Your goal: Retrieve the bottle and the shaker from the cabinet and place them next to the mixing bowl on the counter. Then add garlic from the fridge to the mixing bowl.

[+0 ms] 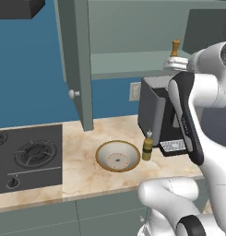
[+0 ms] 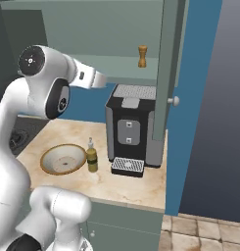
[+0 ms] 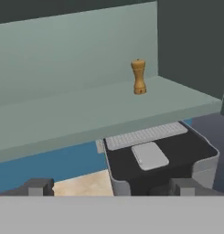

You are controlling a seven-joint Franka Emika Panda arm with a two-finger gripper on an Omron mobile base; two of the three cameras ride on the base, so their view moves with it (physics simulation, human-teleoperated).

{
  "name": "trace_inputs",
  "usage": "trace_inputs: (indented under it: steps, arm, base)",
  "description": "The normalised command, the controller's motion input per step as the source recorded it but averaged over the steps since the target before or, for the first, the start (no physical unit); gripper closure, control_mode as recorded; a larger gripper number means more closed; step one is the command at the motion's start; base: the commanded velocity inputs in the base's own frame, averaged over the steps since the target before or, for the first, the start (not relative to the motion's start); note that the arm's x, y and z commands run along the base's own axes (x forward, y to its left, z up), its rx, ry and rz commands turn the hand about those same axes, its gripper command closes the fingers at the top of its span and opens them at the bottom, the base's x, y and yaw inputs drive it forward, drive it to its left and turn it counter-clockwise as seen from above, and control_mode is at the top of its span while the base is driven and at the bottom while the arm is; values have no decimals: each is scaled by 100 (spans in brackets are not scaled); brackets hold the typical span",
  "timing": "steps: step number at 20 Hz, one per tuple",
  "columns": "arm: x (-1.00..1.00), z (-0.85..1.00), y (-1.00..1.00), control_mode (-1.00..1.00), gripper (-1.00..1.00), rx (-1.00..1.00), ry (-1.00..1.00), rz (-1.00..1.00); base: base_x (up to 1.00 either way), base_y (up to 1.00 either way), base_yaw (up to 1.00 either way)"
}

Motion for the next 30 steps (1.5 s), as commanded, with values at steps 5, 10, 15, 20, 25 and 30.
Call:
trace_inputs:
  steps: [5, 10, 15, 20, 25, 30]
  arm:
    - [9, 6, -35, -100, -100, 0, 6, 0]
    - [31, -11, -18, -100, -100, -1, 0, 0]
    - [50, -5, -37, -100, -100, 0, -3, 0]
    - [56, -1, -31, -100, -100, 0, 4, -5]
    - [47, 0, -1, -100, -100, -2, 10, -9]
    - [30, 0, -3, -100, -100, 0, 4, -2]
  base:
    - [0, 0, 0]
    - [0, 0, 0]
    - [0, 0, 0]
    - [0, 0, 0]
    - [0, 0, 0]
    - [0, 0, 0]
